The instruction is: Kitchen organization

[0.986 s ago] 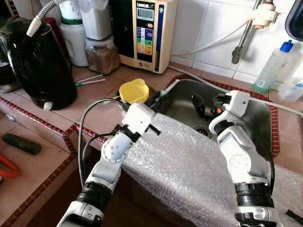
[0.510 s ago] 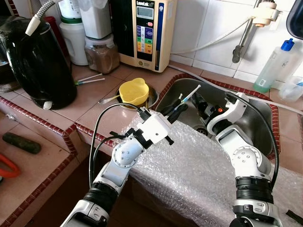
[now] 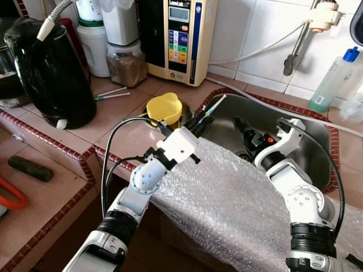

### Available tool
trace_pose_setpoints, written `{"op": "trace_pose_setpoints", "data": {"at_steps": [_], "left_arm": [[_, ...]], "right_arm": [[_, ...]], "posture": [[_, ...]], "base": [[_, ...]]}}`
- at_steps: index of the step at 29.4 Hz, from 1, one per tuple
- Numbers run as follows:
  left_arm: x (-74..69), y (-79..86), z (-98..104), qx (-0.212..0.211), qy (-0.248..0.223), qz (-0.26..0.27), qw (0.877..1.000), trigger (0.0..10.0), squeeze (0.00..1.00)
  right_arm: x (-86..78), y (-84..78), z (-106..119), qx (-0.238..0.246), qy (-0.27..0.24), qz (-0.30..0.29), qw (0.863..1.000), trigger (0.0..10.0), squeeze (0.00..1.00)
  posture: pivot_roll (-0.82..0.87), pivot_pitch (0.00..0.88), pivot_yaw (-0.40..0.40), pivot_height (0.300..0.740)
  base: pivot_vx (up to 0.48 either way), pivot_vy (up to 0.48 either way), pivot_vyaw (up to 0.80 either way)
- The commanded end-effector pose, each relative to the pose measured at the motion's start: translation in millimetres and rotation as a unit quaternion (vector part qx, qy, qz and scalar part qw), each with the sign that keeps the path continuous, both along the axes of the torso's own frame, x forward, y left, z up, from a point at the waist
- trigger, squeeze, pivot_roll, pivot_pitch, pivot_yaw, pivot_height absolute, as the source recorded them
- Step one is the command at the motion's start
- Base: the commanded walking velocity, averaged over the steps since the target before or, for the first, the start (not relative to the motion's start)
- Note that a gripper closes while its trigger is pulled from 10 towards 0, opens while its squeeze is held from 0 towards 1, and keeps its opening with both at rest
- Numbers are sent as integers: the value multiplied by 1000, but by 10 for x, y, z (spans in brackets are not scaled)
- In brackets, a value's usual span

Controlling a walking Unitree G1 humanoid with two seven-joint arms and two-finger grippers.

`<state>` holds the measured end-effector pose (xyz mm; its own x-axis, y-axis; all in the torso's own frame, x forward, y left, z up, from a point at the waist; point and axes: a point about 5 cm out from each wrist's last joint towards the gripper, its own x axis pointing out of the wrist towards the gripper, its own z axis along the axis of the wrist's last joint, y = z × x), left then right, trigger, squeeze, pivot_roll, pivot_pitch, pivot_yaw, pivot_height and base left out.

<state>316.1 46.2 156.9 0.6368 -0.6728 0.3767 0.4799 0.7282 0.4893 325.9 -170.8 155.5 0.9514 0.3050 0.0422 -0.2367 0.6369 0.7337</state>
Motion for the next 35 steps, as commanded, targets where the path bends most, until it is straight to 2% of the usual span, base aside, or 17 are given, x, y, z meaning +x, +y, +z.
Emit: {"op": "trace_pose_setpoints", "data": {"at_steps": [1,6,14,22,23,28,35], "left_arm": [[-18,-49,-15,13,-6,-12,1000,0,0],[-49,-100,-8,12,-12,-22,1000,0,0],[-125,-223,-31,5,-8,-56,998,0,0],[-168,-281,-38,5,-10,-71,997,0,0],[-169,-283,-36,5,-11,-72,997,0,0],[-170,-285,-32,5,-12,-73,997,0,0],[-170,-280,-40,5,-10,-70,997,0,0]], "right_arm": [[8,18,120,21,-22,11,999,10000,0],[17,78,154,67,-25,24,997,10000,0],[64,235,196,96,-28,55,993,10000,0],[138,322,194,115,-18,63,991,10000,0],[159,326,184,121,-11,57,991,0,0],[210,313,206,123,-10,40,992,0,0],[258,181,191,112,-4,-3,994,0,0]], "posture": [[-1,0,-20,740],[1,0,-21,740],[1,0,-20,740],[2,0,-22,740],[3,0,-22,740],[7,0,-25,740],[5,0,-26,740]], "base": [[0,0,0],[0,0,0],[0,0,0],[0,0,0],[0,0,0],[0,0,0],[0,0,0]]}}
